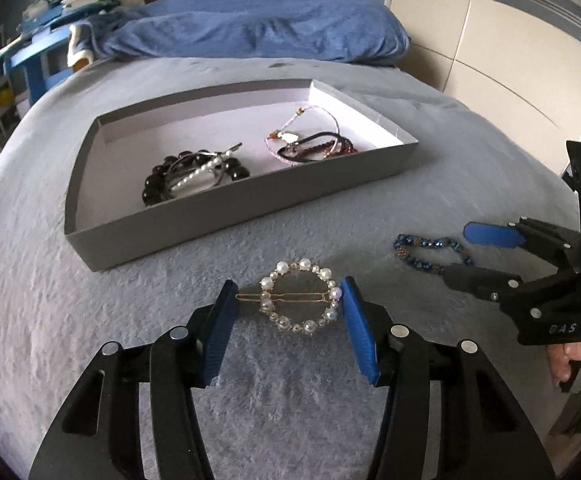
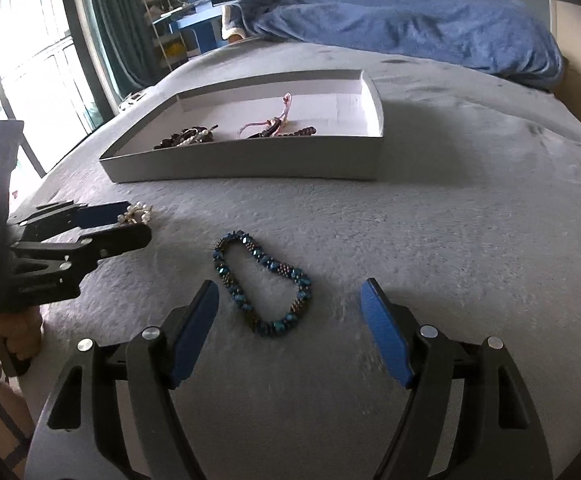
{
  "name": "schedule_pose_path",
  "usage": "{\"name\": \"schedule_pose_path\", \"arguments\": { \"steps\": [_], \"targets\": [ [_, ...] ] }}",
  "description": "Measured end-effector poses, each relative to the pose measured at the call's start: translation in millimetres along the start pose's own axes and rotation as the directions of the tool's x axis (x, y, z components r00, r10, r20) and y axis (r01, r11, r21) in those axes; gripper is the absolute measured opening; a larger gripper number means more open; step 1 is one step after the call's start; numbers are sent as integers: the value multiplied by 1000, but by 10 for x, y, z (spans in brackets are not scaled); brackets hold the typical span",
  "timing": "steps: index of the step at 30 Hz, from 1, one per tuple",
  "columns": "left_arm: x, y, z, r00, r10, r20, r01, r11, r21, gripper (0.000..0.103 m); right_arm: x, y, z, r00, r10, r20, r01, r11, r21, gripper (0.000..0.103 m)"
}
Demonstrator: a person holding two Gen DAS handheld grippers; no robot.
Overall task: Organize jewelry
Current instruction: 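Grasp the blue bead bracelet with the right tool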
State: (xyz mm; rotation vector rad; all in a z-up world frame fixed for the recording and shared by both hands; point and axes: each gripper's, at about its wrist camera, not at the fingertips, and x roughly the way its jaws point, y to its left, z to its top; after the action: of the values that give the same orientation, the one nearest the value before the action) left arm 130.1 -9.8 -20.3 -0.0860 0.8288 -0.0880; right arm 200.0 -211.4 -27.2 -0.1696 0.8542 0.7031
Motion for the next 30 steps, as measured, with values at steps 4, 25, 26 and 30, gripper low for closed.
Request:
{"name": "schedule_pose_path", "arguments": {
  "steps": [4,25,26,30],
  "targets": [
    [39,-73,-3,1000,17,-22,-16,999,33,54,26,55,-20,1000,9,-7,-9,999,-36,45],
    [10,-73,-11,1000,14,-3,-14,999,36,54,-192,-26,-19,991,82,107,-83,997,-2,14],
    [6,-78,-12,1000,13,-2,-13,999,36,54,-189,-25,-16,991,81,107,-81,997,-2,14],
    [3,-83,-14,1000,14,-2,-13,999,36,54,-160,-21,-22,993,73,95,-73,997,-4,14]
  ]
}}
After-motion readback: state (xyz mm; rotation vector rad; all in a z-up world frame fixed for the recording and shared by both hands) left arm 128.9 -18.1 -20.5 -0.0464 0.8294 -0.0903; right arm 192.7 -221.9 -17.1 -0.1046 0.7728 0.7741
